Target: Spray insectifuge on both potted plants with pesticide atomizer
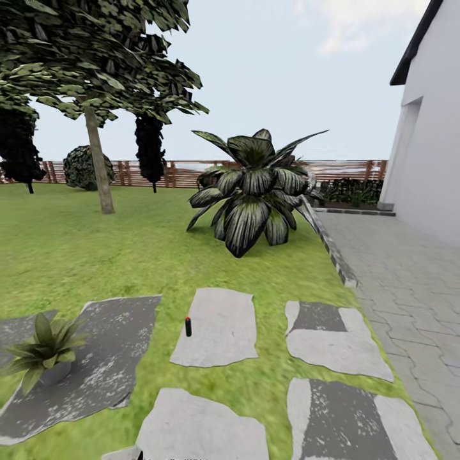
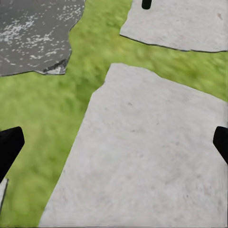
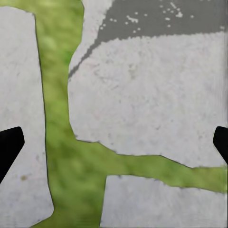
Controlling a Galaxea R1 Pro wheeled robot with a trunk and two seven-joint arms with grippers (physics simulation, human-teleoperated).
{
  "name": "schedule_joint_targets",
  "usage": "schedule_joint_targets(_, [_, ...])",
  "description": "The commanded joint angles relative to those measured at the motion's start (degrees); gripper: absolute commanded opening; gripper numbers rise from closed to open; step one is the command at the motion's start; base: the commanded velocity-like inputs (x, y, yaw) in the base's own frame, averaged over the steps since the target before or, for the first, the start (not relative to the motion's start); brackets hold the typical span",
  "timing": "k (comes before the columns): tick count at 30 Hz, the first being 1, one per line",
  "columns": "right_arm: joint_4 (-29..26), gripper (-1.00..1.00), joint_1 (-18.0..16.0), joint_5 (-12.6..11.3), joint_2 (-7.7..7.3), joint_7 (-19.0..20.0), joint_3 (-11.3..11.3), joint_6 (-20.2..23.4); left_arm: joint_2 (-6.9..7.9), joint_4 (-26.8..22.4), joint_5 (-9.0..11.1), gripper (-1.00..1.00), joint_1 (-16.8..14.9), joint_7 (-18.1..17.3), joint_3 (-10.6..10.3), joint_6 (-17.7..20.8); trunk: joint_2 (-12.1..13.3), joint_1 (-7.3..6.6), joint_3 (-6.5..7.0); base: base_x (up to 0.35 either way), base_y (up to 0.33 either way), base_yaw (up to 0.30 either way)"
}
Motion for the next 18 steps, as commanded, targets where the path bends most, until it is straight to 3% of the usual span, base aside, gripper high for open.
schedule_joint_targets(1, [-0.1, 1.00, 0.0, 0.0, 0.00, 0.0, 0.0, 0.3, 0.00, 0.0, 0.2, 1.00, 0.0, 0.0, 0.0, -0.2, 0.0, -0.01, -0.06, 0.039, -0.341, 0.215])
schedule_joint_targets(18, [0.1, 1.00, 0.0, 0.0, 0.00, -0.1, 0.0, 0.3, 0.09, 0.0, 0.2, 1.00, 0.0, 0.0, 0.1, -0.2, 0.0, -0.01, -0.26, 0.220, -0.274, 0.160])
